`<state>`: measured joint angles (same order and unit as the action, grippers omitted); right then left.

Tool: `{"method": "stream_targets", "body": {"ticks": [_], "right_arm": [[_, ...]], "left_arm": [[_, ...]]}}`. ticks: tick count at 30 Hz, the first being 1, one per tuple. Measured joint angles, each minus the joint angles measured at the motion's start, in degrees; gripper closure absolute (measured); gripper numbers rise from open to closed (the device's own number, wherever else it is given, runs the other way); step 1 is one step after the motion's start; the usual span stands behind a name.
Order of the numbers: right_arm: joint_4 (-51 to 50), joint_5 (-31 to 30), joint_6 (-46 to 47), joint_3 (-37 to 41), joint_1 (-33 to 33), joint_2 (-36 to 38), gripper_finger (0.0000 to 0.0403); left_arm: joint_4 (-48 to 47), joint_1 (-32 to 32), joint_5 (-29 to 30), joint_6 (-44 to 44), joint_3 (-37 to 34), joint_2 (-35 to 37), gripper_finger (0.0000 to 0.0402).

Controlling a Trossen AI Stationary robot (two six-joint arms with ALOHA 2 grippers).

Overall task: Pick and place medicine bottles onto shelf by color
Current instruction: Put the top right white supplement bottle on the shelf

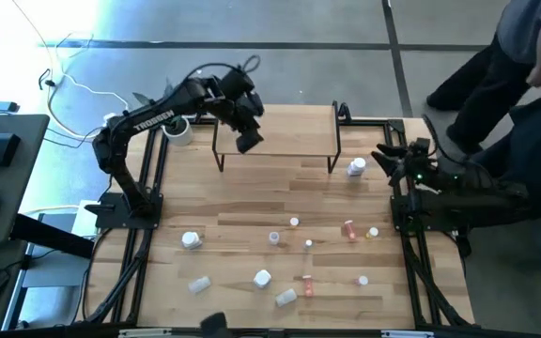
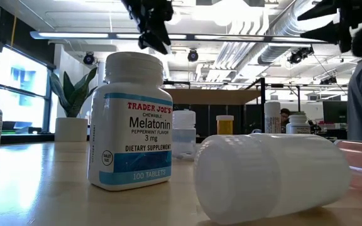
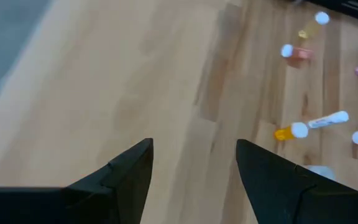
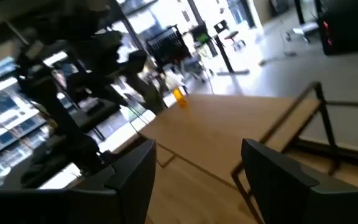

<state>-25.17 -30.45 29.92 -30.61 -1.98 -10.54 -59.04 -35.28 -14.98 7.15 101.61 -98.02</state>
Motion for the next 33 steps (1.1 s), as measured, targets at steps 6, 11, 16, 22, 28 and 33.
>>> {"method": "stream_targets", "body": {"ticks": [6, 11, 16, 22, 28, 33], "right_arm": [[-7.03, -0.77, 0.06, -6.3, 0.0, -5.56, 0.0175], [-11.96, -2.35, 0.09, -10.45, 0.0, -9.34, 0.0175], [-16.43, -5.15, 0.1, -13.96, -0.02, -12.36, 0.0175], [-21.05, -9.62, 0.08, -18.22, -0.02, -15.72, 0.0175], [-23.93, -12.66, -2.3, -22.79, -0.03, -18.28, 0.0175], [-24.03, -14.93, -6.13, -27.15, -0.04, -20.35, 0.0172]], "left_arm": [[4.2, 4.75, -0.24, -2.36, -4.58, 0.0, 0.0184], [6.42, 7.89, -2.58, -5.18, -7.68, 0.55, 0.0184], [10.43, 10.48, -3.04, -7.47, -10.88, 2.1, 0.0184], [19.21, 12.94, -2.99, -11.22, -17.15, 6.52, 0.0184], [25.43, 14.2, -2.38, -15.47, -24.59, 11.97, 0.0184], [27.88, 15.4, -1.28, -17.29, -29.47, 16.18, 0.0184]]}}
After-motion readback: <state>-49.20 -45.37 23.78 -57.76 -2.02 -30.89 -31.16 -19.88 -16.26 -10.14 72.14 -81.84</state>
